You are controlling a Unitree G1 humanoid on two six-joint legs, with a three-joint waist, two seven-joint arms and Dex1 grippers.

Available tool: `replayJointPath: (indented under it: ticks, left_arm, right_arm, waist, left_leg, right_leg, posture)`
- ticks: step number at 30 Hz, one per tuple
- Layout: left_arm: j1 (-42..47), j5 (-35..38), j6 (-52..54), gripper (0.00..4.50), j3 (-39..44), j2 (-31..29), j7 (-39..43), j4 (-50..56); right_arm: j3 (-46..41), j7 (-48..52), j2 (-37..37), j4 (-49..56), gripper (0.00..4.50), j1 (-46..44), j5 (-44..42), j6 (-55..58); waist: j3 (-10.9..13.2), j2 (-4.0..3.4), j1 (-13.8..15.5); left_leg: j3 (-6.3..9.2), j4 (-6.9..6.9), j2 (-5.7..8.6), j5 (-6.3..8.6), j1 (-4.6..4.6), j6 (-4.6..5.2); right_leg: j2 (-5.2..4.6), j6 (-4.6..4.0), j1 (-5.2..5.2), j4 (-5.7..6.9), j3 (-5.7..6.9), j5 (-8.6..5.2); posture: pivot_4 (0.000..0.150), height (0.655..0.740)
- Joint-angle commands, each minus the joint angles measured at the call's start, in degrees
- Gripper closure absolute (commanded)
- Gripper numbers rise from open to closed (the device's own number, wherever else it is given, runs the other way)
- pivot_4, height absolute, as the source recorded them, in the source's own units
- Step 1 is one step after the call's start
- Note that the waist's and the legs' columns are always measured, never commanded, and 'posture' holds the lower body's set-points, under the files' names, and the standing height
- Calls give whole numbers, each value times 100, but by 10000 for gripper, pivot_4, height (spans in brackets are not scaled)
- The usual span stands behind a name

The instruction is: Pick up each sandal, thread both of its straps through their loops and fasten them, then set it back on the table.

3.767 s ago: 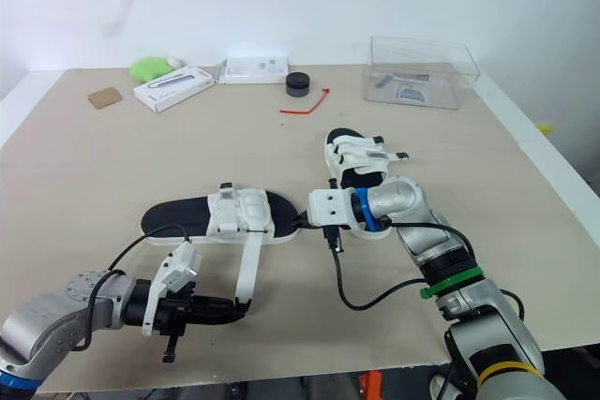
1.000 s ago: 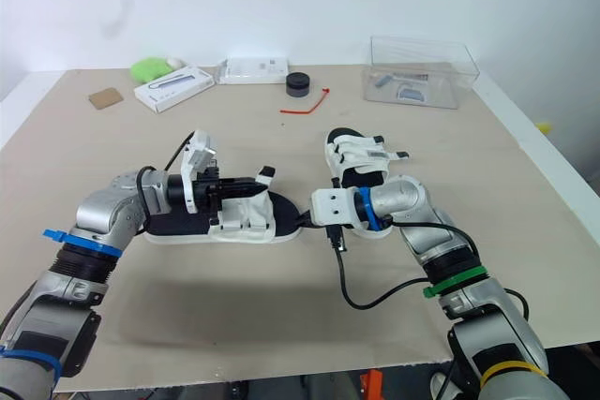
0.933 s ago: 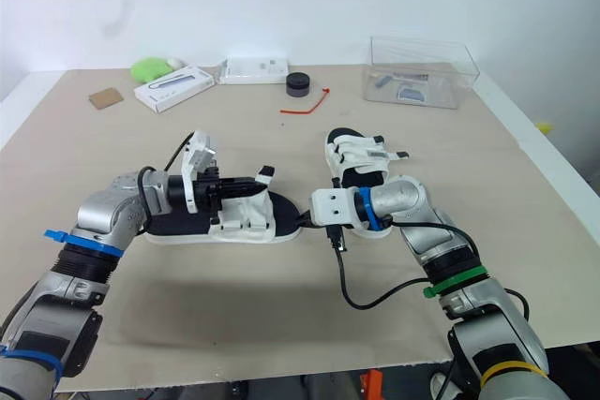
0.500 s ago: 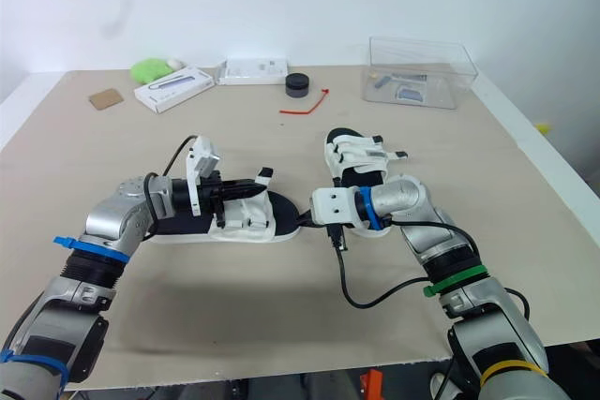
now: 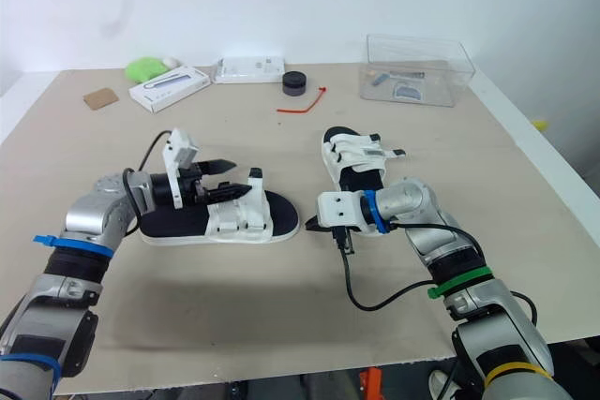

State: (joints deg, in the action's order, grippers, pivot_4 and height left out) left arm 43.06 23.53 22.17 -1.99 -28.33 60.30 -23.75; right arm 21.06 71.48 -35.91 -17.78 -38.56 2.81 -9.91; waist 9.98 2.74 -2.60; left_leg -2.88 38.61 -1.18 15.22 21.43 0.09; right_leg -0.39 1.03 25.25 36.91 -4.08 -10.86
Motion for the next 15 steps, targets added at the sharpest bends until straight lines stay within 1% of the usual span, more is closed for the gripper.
replayJointPath:
  ticks: [1, 9, 13, 15]
  left_arm:
    - [286, 13, -242, 572, 60, 93, 262, 58]
    - [344, 11, -363, 572, -204, 336, 880, 254]
    - [443, -281, -354, 572, -523, 286, 1300, -313]
    - [566, -434, -466, 572, -564, 243, 1392, -685]
  right_arm:
    - [-20, 21, -20, -15, 45000, -43, 78, 12]
    - [-44, 9, -53, 52, 45000, 10, 77, 40]
    - [-184, 8, -8, 200, 45000, 56, -160, 234]
    - [-392, 116, 73, 441, 45000, 83, -633, 559]
  waist:
    - [0, 0, -1]
    - [0, 0, -4]
    - [0, 0, -3]
    - [1, 1, -6]
  left_leg:
    - [0, -1, 0, 0, 0, 0]
    - [-1, 0, 0, 0, 2, -1]
    - [-1, 0, 0, 0, 2, -1]
    - [-2, 0, 1, 0, 2, 0]
  right_leg:
    - [0, 0, 0, 0, 0, 0]
    - [2, 0, 1, 0, 0, 0]
    - [3, 0, 1, 0, 1, 0]
    - [4, 0, 1, 0, 0, 0]
  posture:
    - [1500, 7400]
    - [1500, 7400]
    - [1500, 7400]
    - [1500, 7400]
